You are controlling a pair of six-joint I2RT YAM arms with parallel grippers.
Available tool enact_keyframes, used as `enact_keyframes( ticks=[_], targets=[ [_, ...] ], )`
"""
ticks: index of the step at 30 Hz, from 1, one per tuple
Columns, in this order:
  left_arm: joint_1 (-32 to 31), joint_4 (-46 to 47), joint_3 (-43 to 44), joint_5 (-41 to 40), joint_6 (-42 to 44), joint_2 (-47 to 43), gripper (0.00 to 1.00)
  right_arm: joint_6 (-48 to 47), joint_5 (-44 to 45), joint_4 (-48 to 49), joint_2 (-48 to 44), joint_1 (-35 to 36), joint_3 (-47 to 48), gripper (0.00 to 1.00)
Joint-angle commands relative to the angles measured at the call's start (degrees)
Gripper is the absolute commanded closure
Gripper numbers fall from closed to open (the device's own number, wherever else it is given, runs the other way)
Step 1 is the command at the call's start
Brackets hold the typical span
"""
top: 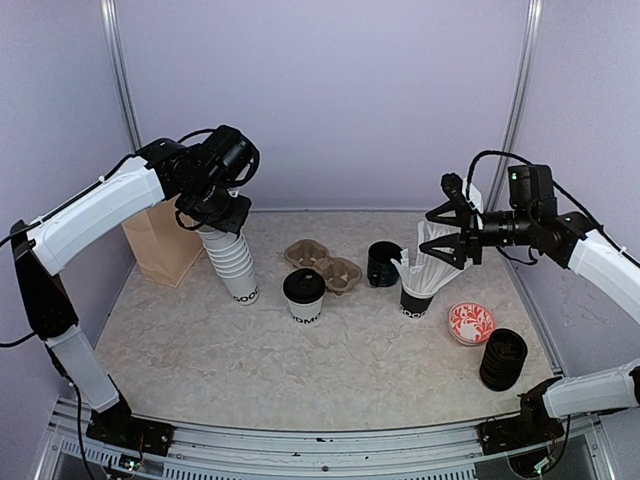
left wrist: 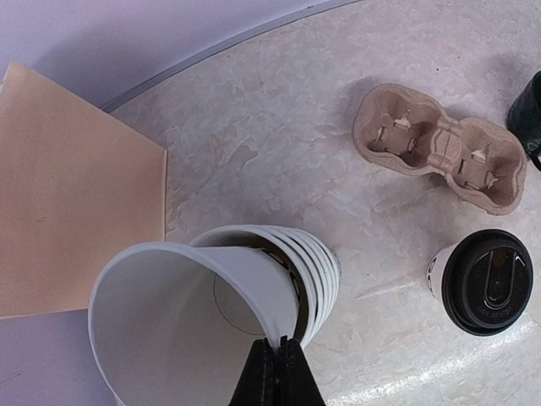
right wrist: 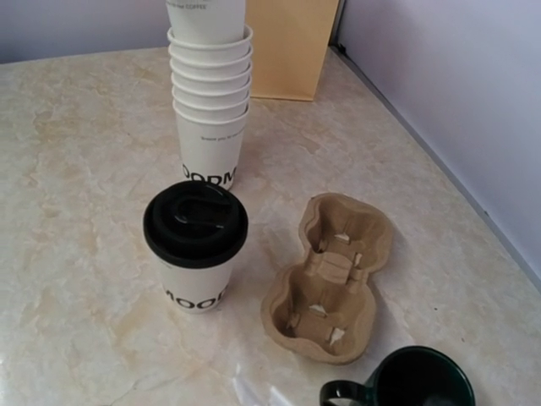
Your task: Pack the takeout coffee
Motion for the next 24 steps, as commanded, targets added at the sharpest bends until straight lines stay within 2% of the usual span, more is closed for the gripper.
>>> enact_keyframes(
  ticks=[1, 9, 12, 18, 21, 24],
  targets=[
    [0.01, -0.39, 1.90, -0.73, -0.29, -0.91, 1.00, -0.17, -1.38, -0.50, 0.20, -0.38, 0.86, 0.23],
    [-2.80, -2.44, 8.22, -4.67, -1.93, -2.72, 1.00, -1.58, -2.92, -2.34, 0.66, -0.38, 2.40, 0.23],
    [-6.01, -2.89, 12.05, -6.51, -0.46, -3.00, 1.00, -3.16, -3.63, -4.82, 0.66, -0.40, 3.27, 0.23],
    [-18.53, -0.29, 13.64, -4.30, 6.09, -4.44, 1.00, -4.77, 0.54, -9.80, 0.04, -0.41, 5.83, 0.22],
    [-26.26, 0.75, 12.23, -2.49, 8.77, -4.67, 1.00, -3.33, 6.85, -11.18, -0.84, -0.55, 7.02, 0.22],
    [-33.66, 3.03, 7.64, 3.65, 13.26, -4.77, 1.00, -0.82, 13.01, -10.79, -2.19, -3.01, 7.85, 0.24]
  ],
)
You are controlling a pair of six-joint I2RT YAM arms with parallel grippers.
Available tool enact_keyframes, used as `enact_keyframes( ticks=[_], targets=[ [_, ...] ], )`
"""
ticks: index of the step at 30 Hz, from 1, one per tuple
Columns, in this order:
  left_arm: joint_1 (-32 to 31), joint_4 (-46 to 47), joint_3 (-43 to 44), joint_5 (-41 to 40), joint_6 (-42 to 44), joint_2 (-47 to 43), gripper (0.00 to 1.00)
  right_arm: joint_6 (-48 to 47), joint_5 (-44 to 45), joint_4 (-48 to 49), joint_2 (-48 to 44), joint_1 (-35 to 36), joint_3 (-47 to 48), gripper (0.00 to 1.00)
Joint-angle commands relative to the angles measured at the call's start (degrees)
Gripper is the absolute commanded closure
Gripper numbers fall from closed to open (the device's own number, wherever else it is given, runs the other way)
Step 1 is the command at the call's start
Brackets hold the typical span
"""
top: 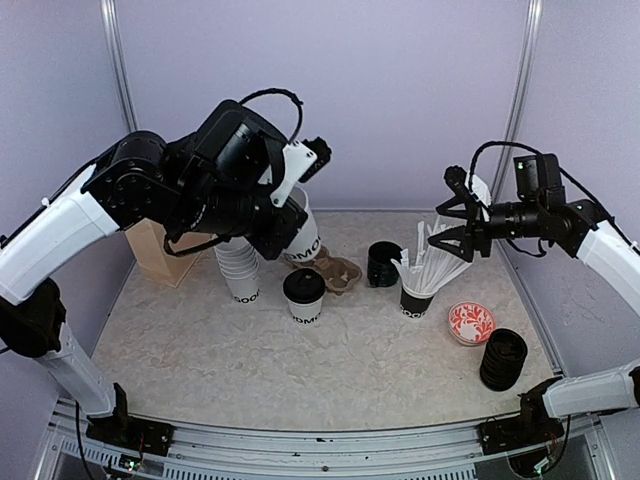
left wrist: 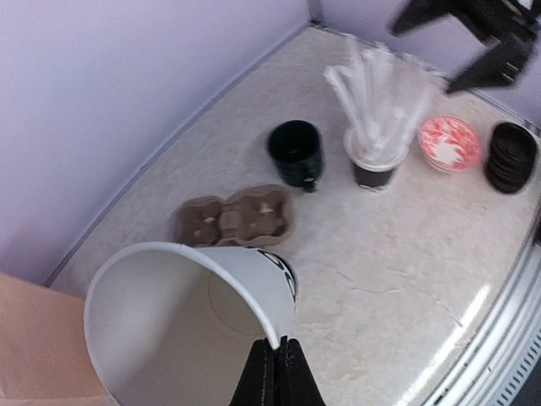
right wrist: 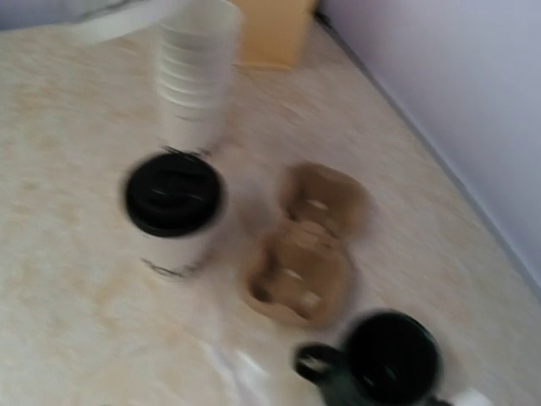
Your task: Pack the takeout coffee
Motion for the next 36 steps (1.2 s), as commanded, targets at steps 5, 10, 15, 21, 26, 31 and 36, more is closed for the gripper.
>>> enact_keyframes(
  ticks=[5, 10, 15, 21, 26, 31, 36],
  targets=[
    [-13.29, 8.13, -13.66, 12.53, 9.17, 0.17, 1.00, 3.86, 14.71, -4.32, -4.84, -7.95, 3.55, 0.23],
    [-13.78, 12.92, -19.19, 16.80, 7.68, 4.95, 1.00, 3.46, 20.46, -12.31, -7.06, -10.03, 5.83, 0.24],
    [-13.58, 17.03, -23.08, 13.88, 7.13, 8.13, 1.00, -3.45, 20.66, -16.85, -9.41, -17.72, -0.07, 0.30],
    [-12.26, 20.56, -24.98, 14.14, 6.77, 11.46, 1.00, -9.88, 24.88, -23.67, -14.41, -19.26, -7.28, 0.33],
    [-11.24, 22.05, -24.93, 14.31, 7.03, 14.50, 1.00, -16.77, 16.03, -33.66, -16.55, -19.31, -11.64, 0.36],
    [-10.38, 22.06, -24.82, 14.70, 7.16, 16.54, 0.98, -23.35, 12.56, -40.52, -14.56, -19.31, -13.75, 0.37],
    [-10.03, 21.54, -24.41, 15.31, 7.12, 17.50, 0.91, -27.10, 13.03, -43.89, -12.18, -19.31, -14.83, 0.37]
  ],
)
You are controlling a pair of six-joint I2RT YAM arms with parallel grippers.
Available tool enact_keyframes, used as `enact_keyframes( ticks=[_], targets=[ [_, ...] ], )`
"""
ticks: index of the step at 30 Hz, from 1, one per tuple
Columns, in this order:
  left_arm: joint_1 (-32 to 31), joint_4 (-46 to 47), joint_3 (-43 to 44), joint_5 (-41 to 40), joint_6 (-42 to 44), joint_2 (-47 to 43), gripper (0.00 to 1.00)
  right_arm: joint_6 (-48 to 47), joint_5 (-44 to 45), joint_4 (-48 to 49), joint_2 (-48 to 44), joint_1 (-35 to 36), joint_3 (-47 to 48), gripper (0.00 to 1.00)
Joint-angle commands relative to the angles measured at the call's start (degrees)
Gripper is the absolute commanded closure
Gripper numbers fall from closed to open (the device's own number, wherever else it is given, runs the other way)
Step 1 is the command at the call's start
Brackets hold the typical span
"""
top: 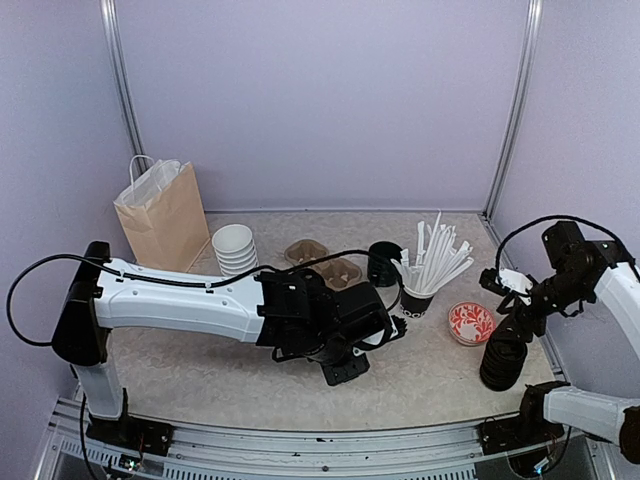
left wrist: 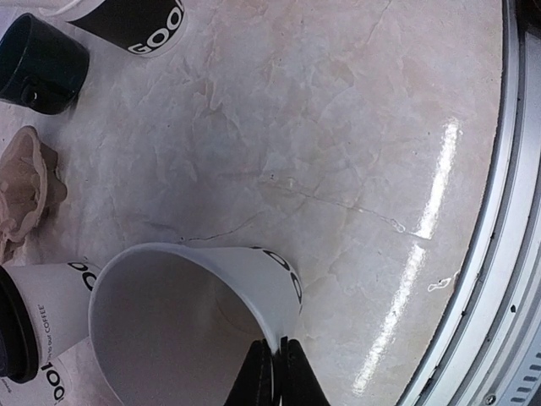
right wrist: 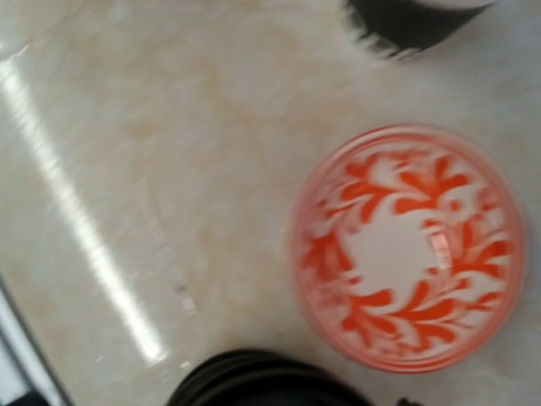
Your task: Pack the takeout coffee
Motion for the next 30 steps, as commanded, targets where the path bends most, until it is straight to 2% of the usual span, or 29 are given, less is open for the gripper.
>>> enact_keyframes(
  ticks=[1, 5, 8, 14, 17, 25, 30],
  targets=[
    [0.28, 0.69, 0.49, 1.05, 0.17, 1.16, 0.88, -5.58, -1.43, -6.10, 1.45, -0.62, -1.26, 0.37],
    [0.24, 0.29, 1.13, 0.96, -0.12, 1.54, 0.74, -7.04, -0.05, -7.60, 1.13, -0.62, -1.87, 0.32],
    [0.09, -0.14, 1.96, 0.91, -0.12, 1.55, 0.68, -7.07, 2.61, -7.63, 0.65, -0.62, -3.00, 0.30],
    [-0.55, 0.69, 4.34, -0.59, -1.80, -0.19, 0.53, -5.39, 7.45, -6.65, -0.26, -0.62, -4.70, 0.31],
    [-0.42, 1.51, 5.16, -1.27, -1.83, -1.16, 0.51, -4.82, 7.50, -6.52, 0.16, -0.62, -4.16, 0.33],
    [-0.04, 2.90, 5.82, -3.29, -3.24, -1.30, 0.50, -4.18, 6.69, -5.37, 2.37, -0.57, -5.42, 0.46],
    [0.11, 4.42, 5.46, -3.68, -4.37, -2.30, 0.50, -3.48, 6.51, -4.76, 3.49, 0.02, -6.15, 0.48]
  ],
)
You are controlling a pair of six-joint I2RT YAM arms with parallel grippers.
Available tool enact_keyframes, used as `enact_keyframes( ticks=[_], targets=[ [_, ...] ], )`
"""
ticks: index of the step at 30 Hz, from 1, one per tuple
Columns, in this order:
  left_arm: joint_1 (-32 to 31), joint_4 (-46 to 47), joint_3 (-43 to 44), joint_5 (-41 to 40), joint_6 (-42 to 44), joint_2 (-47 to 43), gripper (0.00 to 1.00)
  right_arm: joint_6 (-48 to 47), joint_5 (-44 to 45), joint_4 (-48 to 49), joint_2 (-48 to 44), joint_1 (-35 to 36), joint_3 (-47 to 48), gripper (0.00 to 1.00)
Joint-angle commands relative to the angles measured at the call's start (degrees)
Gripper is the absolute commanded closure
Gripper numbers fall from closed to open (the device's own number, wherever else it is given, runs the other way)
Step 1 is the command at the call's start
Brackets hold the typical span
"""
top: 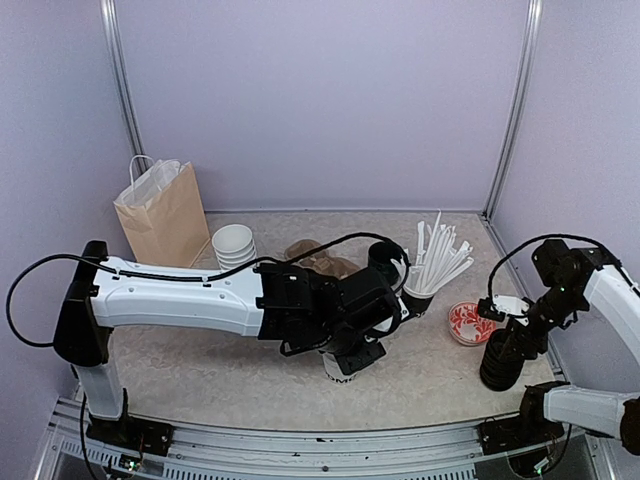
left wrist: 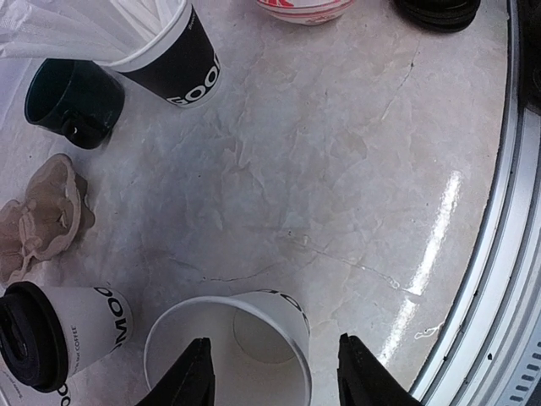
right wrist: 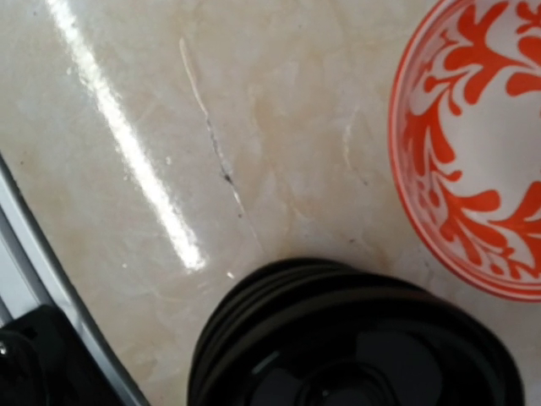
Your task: Pack the takeout coffee
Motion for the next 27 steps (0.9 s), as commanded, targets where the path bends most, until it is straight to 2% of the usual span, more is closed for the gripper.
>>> enact_keyframes(
  ticks=[1, 17, 27],
  targets=[
    [0.28, 2.43, 0.98, -1.46, -1.69, -3.02, 0.50, 1.13, 0.00, 0.88, 0.79, 0.23, -1.00, 0.48],
    [1.06, 3.08, -0.66, -2.60, -1.46, -3.80, 0.50, 3.15, 1.11, 2.48, 1.71, 1.87, -1.94, 0.62],
    [1.41, 3.26, -1.52, -2.65, -1.06, -4.08, 0.50, 3.26, 0.81, 0.87, 1.20, 2.05, -1.41, 0.81]
  ],
)
